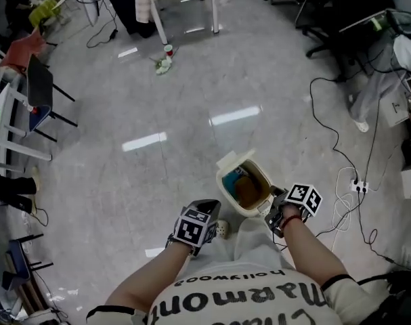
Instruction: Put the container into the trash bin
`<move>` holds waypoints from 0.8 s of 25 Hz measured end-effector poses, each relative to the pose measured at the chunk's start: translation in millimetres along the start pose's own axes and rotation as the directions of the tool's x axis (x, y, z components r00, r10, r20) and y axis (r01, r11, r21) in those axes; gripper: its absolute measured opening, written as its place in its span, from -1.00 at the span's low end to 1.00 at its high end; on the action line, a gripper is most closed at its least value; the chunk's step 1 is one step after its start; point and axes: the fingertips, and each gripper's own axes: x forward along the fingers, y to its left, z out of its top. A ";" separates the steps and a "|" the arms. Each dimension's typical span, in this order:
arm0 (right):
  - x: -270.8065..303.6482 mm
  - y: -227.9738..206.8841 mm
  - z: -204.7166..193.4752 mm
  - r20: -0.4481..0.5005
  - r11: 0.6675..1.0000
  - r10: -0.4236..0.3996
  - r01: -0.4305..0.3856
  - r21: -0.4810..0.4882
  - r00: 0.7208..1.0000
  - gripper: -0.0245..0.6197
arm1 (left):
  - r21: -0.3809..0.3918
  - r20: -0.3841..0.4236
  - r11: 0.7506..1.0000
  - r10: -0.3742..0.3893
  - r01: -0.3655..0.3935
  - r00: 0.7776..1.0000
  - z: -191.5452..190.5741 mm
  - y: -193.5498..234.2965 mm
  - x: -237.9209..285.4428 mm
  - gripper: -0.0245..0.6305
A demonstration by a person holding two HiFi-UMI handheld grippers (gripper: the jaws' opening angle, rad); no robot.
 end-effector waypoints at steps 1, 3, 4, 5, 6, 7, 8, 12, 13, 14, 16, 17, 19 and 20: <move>-9.8 8.3 0.4 0.001 1.000 0.010 -0.010 -0.018 1.000 -0.91 | 0.011 0.033 1.000 0.012 -0.012 0.999 12.2 -2.0 -5.8 -0.92; -31.2 25.7 3.3 0.002 0.997 0.035 -0.035 -0.072 0.999 -0.91 | 0.021 0.099 0.998 0.048 -0.051 0.994 34.9 -5.9 -17.1 -0.92; -42.6 38.6 8.2 0.011 0.992 0.069 -0.067 -0.111 0.998 -0.91 | 0.014 0.131 0.998 0.066 -0.068 0.989 46.6 -6.8 -20.8 -0.92; -54.6 55.3 15.8 0.030 0.981 0.120 -0.113 -0.159 0.992 -0.91 | -0.004 0.160 0.997 0.076 -0.076 0.984 59.1 -7.5 -23.6 -0.92; -67.2 74.4 25.4 0.056 0.963 0.177 -0.161 -0.214 0.983 -0.91 | -0.029 0.187 0.997 0.079 -0.075 0.979 73.2 -8.3 -26.3 -0.92; -80.2 94.0 35.9 0.084 0.942 0.230 -0.200 -0.271 0.970 -0.91 | -0.054 0.215 0.996 0.079 -0.069 0.973 89.6 -9.2 -30.0 -0.92; -93.5 112.6 46.3 0.112 0.919 0.272 -0.224 -0.325 0.956 -0.92 | -0.070 0.246 0.996 0.078 -0.062 0.966 108.1 -10.7 -35.3 -0.92; -156.3 173.7 76.6 0.230 0.847 0.420 -0.287 -0.448 0.878 -0.92 | -0.047 0.394 0.999 0.018 0.000 0.919 186.6 -29.8 -69.1 -0.92; -175.0 187.2 83.0 0.262 0.831 0.462 -0.310 -0.462 0.847 -0.92 | -0.029 0.430 0.999 -0.012 0.027 0.903 206.5 -37.3 -79.5 -0.92; -194.1 200.4 90.0 0.292 0.813 0.502 -0.329 -0.480 0.814 -0.91 | -0.007 0.470 0.998 -0.046 0.056 0.882 227.3 -45.5 -91.0 -0.92; -231.1 225.0 99.7 0.330 0.770 0.567 -0.343 -0.538 0.755 -0.92 | 0.038 0.559 0.992 -0.122 0.122 0.820 265.4 -64.7 -119.0 -0.92; -248.8 237.0 101.0 0.338 0.746 0.590 -0.337 -0.574 0.733 -0.91 | 0.060 0.602 0.986 -0.160 0.155 0.782 281.0 -75.4 -135.8 -0.92; -284.5 261.6 99.1 0.350 0.699 0.626 -0.301 -0.649 0.697 -0.92 | 0.115 0.672 0.973 -0.225 0.201 0.705 308.0 -97.9 -172.3 -0.92; -303.1 273.6 98.3 0.360 0.675 0.639 -0.270 -0.687 0.680 -0.92 | 0.151 0.697 0.967 -0.253 0.207 0.671 320.6 -109.5 -189.9 -0.93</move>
